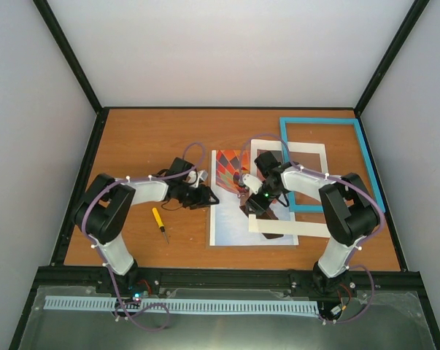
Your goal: Take the photo out of the frame
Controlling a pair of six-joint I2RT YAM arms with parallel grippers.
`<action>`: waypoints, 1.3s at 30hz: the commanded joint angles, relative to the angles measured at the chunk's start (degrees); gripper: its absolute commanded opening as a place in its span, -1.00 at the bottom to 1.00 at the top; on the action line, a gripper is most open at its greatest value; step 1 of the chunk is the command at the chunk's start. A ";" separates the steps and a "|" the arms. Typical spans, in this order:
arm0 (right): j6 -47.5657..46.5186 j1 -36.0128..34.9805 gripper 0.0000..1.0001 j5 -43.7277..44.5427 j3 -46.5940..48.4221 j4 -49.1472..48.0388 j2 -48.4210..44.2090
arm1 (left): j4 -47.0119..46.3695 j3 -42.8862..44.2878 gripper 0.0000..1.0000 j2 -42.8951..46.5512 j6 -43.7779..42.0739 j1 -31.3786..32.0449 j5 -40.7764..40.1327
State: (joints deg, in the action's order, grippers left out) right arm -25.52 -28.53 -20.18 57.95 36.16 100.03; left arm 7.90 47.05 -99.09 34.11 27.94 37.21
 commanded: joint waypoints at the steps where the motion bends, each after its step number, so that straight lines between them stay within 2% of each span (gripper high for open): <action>1: 0.12 -0.20 0.25 0.32 -1.00 1.28 3.33 | -1.73 2.34 -0.01 3.33 0.87 2.06 4.18; 17: 0.24 -0.29 0.25 0.16 -0.78 1.51 3.87 | 3.10 0.17 -0.02 5.52 -0.37 2.70 -0.06; 21: 0.14 -0.26 0.25 0.19 -0.96 1.46 3.92 | 6.38 -4.08 0.00 10.38 -1.68 3.69 -1.14; 27: 0.21 -0.38 0.25 -0.01 -0.61 1.59 4.39 | 9.08 -12.19 0.06 20.17 -0.70 5.35 3.69; 30: 0.28 -0.37 0.25 0.11 -0.44 1.65 4.03 | 9.52 -13.63 0.07 22.71 0.26 5.53 2.82; 34: 0.28 -0.30 0.25 1.42 0.55 2.98 1.26 | 9.62 -11.64 0.10 22.18 1.22 5.54 -1.38; 39: -2.83 1.92 0.30 3.92 0.38 7.89 -8.36 | 8.14 -7.40 0.08 20.11 1.72 5.54 -2.62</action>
State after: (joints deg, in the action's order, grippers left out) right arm -25.76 -28.27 -19.16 58.83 38.39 98.98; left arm 17.43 35.33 -78.35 35.00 33.28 36.29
